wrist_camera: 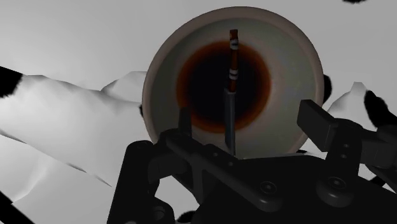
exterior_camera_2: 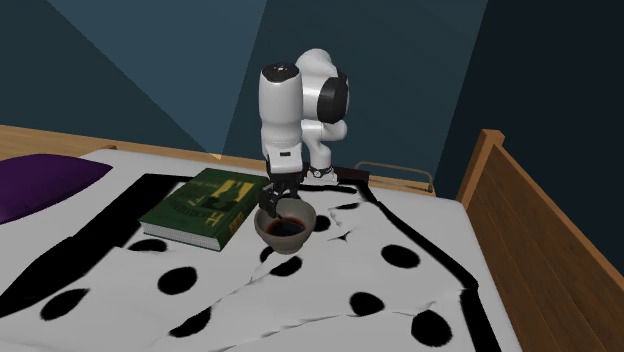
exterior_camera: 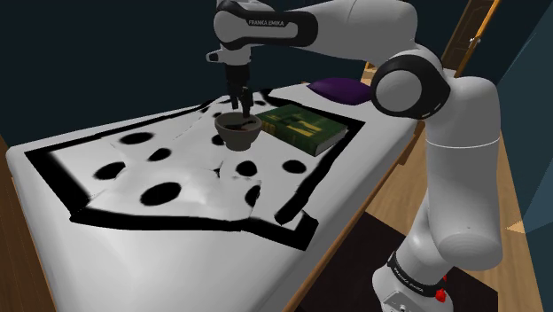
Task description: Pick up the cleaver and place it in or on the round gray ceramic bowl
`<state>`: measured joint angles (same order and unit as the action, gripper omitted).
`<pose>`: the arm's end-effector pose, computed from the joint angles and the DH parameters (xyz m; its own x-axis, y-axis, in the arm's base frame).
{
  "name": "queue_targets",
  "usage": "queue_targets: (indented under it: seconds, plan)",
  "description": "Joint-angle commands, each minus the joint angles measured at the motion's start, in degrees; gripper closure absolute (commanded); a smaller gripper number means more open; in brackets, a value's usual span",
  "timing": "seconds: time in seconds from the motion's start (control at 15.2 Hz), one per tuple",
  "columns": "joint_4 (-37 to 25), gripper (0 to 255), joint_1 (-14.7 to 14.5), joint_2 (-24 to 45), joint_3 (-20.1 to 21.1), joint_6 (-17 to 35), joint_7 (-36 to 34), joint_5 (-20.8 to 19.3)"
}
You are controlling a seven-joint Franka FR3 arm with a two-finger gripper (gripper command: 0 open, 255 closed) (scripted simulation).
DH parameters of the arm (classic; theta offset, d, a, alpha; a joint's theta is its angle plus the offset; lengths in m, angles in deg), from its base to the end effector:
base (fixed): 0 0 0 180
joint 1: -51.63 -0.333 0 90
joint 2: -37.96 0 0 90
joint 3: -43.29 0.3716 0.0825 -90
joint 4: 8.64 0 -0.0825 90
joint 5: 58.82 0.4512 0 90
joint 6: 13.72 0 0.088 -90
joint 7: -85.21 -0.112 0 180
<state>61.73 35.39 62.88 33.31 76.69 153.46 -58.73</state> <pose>0.7570 0.1122 0.5605 0.2512 0.9632 -0.0957 0.9654 -0.2565 -0.0470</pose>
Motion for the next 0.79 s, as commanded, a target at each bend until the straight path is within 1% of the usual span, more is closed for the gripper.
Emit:
queue_targets:
  seconds: [0.0, 0.26, 0.73]
  plan:
    - [0.00, 0, 0.00, 0.00, 0.00, 0.00, 0.00, 0.00]
    - [-13.97, 0, 0.72, 4.19, 0.07, -9.79, 0.26, 0.60]
    - [-13.98, 0, 0.72, 4.20, 0.08, -9.79, 0.26, 0.59]
